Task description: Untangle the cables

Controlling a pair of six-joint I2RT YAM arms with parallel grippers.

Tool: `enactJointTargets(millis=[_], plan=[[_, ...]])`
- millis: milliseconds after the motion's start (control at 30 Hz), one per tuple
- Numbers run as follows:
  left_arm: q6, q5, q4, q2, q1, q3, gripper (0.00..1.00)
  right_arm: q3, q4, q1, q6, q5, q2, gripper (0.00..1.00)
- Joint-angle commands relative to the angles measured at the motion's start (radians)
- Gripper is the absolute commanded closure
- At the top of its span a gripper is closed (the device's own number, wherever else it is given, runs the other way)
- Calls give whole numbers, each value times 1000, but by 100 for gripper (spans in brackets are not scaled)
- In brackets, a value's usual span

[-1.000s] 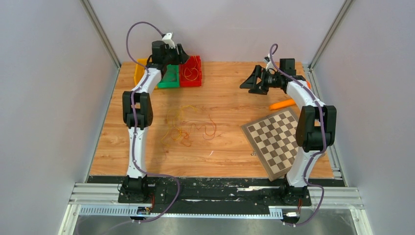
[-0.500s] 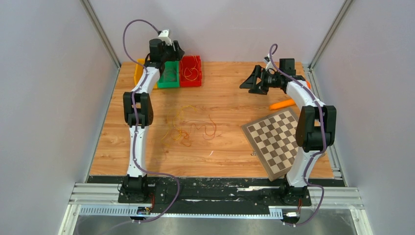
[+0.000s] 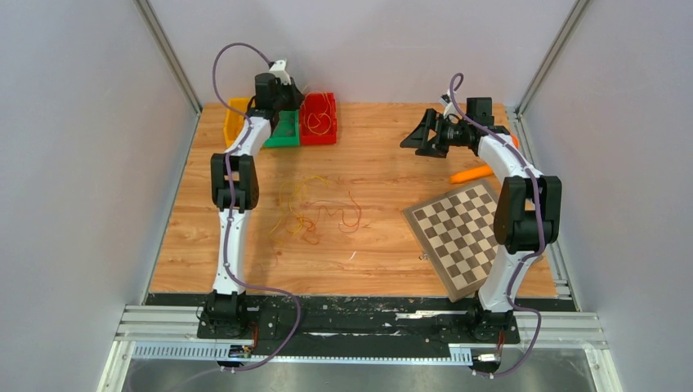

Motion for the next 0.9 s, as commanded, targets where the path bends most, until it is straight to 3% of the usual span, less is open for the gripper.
enactJointTargets(millis=[0,133,333,700,767,800,867], plan=[[0,25,69,-117,-29,-84,99,26,13,-5,-8,-2,9,3],[-67,35,34,-162,-56,-168,100,21,13,-7,-6,-4,7,3],[-119,-58,-37,-198,-110,-257,100,16,13,-7,-4,-4,1,3],[-188,-217,-247,-145,-151,-182,99,10,14,-7,-3,-2,-10,3],[-165,-185,-241,-159,-150,-181,77,12,14,-7,-1,-5,-10,3],[-148,-178,-228,-170,-151,-183,60,13,14,-7,-1,-7,-10,3],[-123,-165,-190,-214,-152,-209,40,17,15,-7,-1,-10,-9,3]])
